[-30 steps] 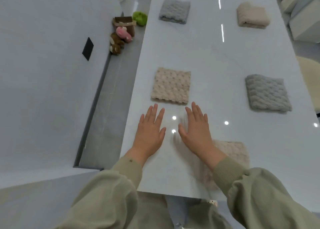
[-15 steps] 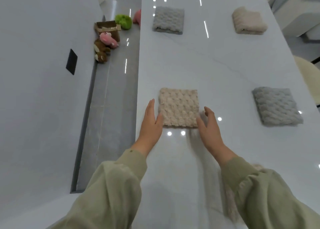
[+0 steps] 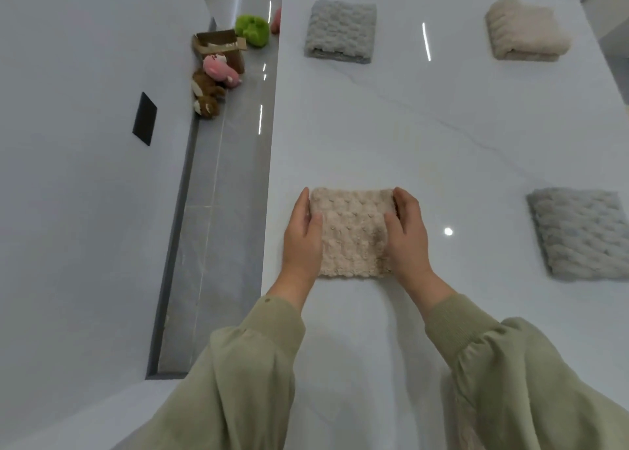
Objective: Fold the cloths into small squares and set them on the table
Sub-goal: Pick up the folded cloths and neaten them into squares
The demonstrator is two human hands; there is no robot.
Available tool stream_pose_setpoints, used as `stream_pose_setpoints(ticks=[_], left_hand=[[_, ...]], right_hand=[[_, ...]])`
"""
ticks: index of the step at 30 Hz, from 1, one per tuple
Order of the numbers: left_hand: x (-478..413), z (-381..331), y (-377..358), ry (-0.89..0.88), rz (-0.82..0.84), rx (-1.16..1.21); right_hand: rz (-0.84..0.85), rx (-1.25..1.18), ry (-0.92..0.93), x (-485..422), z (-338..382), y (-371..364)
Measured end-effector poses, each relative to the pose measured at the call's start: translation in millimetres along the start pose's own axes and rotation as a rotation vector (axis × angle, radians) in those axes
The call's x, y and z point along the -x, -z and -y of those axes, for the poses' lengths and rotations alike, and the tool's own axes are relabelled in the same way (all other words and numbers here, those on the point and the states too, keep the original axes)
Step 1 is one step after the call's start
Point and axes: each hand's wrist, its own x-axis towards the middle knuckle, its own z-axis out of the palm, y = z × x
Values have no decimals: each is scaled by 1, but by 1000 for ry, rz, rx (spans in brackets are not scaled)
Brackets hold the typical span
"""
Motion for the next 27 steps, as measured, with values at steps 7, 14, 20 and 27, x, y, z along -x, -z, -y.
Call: stream_pose_setpoints(ticks=[7,14,20,27], left_hand=[[4,-3,-10,-17,-5,-79],[1,-2,-14,-22,3,-75],[0,0,-14,-33,-32,-54],[8,5,-9,-114,2,-364]], right_hand=[[-9,-111,-22,-1,2,-3],[-3,-126,-27,0,1,-4],[-40,-238,-41,-4,-1,5],[36,3,-15,-2,4,0]])
